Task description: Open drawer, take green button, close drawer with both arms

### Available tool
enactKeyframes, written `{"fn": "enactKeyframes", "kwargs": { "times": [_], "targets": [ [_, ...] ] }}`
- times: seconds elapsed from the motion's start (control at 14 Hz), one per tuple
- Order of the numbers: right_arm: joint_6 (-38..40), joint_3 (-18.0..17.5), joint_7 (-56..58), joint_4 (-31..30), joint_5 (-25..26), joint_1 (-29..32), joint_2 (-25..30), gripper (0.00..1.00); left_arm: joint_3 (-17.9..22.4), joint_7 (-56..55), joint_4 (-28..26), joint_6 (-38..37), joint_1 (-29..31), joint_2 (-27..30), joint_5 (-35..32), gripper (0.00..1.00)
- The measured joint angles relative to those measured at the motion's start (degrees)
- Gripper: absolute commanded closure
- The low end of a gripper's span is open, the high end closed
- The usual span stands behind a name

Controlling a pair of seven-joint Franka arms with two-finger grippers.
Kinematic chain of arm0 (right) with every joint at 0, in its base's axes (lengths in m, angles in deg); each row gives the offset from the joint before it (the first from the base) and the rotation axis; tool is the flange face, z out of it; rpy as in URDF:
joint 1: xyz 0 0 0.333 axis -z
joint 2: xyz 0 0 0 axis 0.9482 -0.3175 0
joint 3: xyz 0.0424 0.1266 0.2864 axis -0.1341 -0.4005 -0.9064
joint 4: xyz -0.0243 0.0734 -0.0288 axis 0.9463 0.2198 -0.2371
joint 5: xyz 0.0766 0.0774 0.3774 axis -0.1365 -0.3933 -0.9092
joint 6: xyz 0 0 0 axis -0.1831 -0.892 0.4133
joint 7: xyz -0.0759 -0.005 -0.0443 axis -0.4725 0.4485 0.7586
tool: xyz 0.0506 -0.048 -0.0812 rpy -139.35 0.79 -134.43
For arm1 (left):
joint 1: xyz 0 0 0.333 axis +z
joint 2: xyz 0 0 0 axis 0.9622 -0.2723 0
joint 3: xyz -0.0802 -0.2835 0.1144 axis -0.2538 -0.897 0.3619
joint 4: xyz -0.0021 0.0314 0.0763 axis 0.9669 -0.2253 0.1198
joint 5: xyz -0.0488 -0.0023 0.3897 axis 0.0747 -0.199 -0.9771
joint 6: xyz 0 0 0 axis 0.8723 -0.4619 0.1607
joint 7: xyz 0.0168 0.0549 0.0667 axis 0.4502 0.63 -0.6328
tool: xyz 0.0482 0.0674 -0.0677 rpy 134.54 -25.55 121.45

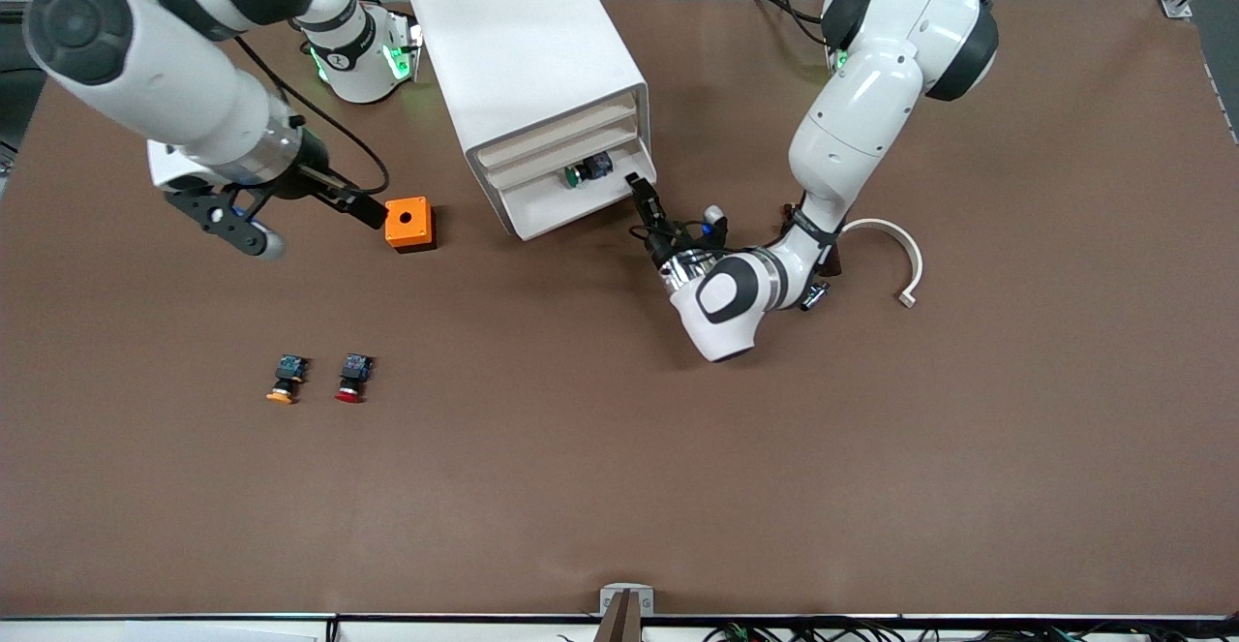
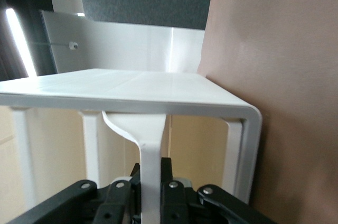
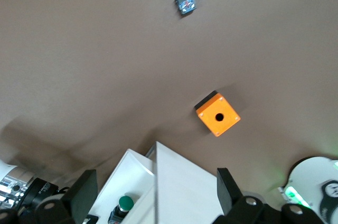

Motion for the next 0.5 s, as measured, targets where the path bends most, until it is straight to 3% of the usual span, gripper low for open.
{"fn": "enactKeyframes", "kwargs": {
  "times": [0.5],
  "targets": [
    [-10.5, 0.0, -20.3, -5.3, 0.0, -11.9, -0.9, 0.00, -0.1, 0.0, 0.2, 0.1, 7.6, 0.0, 0.3, 0.84]
  ]
}}
